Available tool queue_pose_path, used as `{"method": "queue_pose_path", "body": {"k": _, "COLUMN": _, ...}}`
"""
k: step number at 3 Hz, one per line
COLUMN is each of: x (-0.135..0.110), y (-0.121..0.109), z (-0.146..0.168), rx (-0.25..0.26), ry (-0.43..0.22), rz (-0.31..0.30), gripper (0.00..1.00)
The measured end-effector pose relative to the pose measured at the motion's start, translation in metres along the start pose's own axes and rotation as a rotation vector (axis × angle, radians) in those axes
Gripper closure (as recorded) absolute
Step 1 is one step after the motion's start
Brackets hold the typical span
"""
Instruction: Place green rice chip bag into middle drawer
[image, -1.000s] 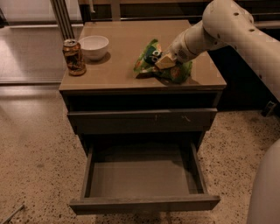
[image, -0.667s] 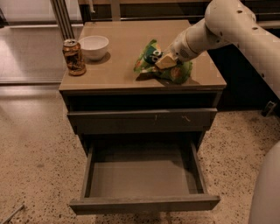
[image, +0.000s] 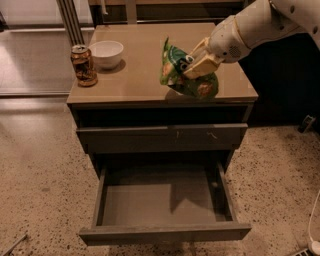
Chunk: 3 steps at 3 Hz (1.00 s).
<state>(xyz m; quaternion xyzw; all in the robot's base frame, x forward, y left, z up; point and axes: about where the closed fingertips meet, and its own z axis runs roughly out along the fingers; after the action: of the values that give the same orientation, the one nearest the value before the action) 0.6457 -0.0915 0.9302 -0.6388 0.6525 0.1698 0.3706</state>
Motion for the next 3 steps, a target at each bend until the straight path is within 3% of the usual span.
{"method": "queue_pose_path", "body": {"k": 1, "x": -0.0058, "y": 0.0630, "z": -0.0373, "rx": -0.164, "ry": -0.008, "rz": -0.055, "gripper": 1.00}}
{"method": "queue_pose_path", "body": {"k": 3, "x": 0.0021, "y": 0.0654, "z": -0.0285, "rx": -0.178, "ry": -0.006, "rz": -0.034, "gripper": 1.00}}
